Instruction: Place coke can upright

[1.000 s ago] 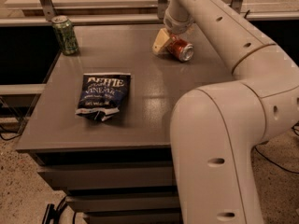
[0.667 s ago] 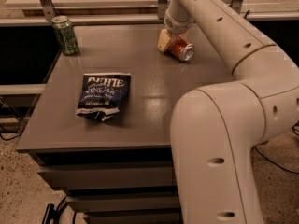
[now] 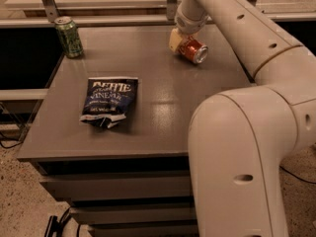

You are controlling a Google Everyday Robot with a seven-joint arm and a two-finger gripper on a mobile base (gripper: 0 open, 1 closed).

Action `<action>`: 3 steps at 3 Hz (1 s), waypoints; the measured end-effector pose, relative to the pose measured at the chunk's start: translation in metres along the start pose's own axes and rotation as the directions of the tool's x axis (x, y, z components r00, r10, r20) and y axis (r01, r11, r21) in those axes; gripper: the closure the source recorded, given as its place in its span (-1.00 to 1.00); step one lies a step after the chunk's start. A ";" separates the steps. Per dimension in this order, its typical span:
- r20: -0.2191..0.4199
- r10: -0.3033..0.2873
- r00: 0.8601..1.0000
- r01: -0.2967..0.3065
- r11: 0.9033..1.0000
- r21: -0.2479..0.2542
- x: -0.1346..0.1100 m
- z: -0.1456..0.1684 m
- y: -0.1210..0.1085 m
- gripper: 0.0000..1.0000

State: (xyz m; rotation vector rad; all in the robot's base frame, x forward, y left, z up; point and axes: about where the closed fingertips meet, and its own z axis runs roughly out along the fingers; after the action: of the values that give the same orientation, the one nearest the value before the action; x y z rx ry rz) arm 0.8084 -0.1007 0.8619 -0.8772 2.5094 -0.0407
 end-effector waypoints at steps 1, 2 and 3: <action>0.013 -0.011 1.000 0.011 1.000 -0.003 0.004 -0.018 0.003 1.00; 0.038 -0.004 0.999 0.005 1.000 -0.029 0.014 -0.041 0.005 1.00; 0.070 0.009 0.998 -0.004 0.998 -0.061 0.029 -0.067 0.008 1.00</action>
Offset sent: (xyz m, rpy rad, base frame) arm -0.0590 -0.0218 0.0565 0.0904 -0.0278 0.0302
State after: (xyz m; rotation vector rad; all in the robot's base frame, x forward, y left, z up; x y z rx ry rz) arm 0.7540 -0.1200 0.9076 -0.8790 2.4594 0.0674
